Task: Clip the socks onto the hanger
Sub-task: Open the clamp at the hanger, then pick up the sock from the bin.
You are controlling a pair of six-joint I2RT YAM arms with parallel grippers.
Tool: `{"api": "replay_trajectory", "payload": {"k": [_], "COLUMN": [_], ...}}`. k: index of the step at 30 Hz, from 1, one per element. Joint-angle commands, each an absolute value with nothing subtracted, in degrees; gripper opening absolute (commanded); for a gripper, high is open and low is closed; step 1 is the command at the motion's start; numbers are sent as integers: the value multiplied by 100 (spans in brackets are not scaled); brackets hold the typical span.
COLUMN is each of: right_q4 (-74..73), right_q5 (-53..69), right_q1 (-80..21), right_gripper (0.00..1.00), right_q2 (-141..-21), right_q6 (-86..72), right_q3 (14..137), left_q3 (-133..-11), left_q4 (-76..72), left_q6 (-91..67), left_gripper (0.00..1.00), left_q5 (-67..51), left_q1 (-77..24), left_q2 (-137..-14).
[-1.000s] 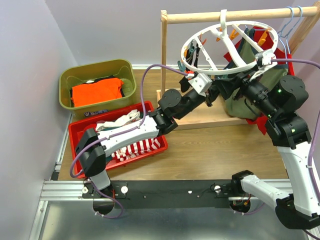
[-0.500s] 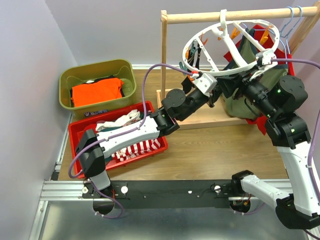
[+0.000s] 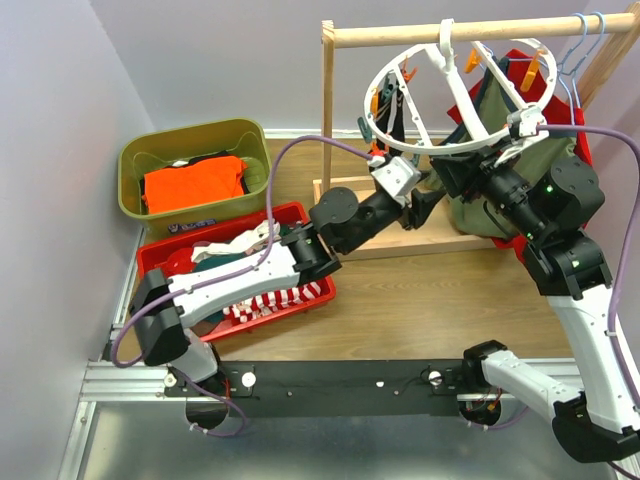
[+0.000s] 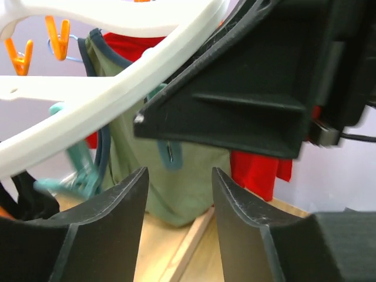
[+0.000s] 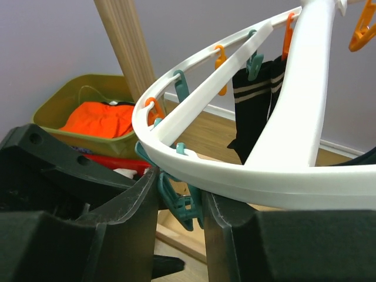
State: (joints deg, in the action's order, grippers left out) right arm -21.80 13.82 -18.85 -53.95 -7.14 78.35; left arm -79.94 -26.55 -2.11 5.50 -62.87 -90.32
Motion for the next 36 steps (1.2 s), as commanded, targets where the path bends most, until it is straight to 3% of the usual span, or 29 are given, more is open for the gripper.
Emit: {"api": "replay_trajectory", "payload": {"k": [1,7,15,20,30,36], "right_q4": [-1855,-1661,-1635,-1687,-1705,-1749], "right_q5": [1222,1239,1292,1318,1441,1371], "right_q1": [-1907,-1907,-1907,-1907,-1907,-1907], "right_gripper": [22,18,14,14,14,14], "right_q2": [-5344,-5274,-5221,-5203,-5238,-5195], "right_q6": [-870,-993,-1037,-1011,-993,-923], "right_q3": [7612,7339,7216,7207,7119,7163], "left_q3": [-7612,-6927,-5758,-5695,-5756,-6205], "left_q4": [-2269,-1259,798,2308,3199,3568], "left_q6": [-632,-1272,-2259,-2215,-1645,-836], "left_gripper": [63,78,79,79,77,76], "left_q5": [642,1344,1249,1265,1661,1373], "left_q1": [-6328,-6223,-4976,-4413,-3754,-3410], "left_q2": [-8308,-7464,-6575,-6539,-6512,-7189]}}
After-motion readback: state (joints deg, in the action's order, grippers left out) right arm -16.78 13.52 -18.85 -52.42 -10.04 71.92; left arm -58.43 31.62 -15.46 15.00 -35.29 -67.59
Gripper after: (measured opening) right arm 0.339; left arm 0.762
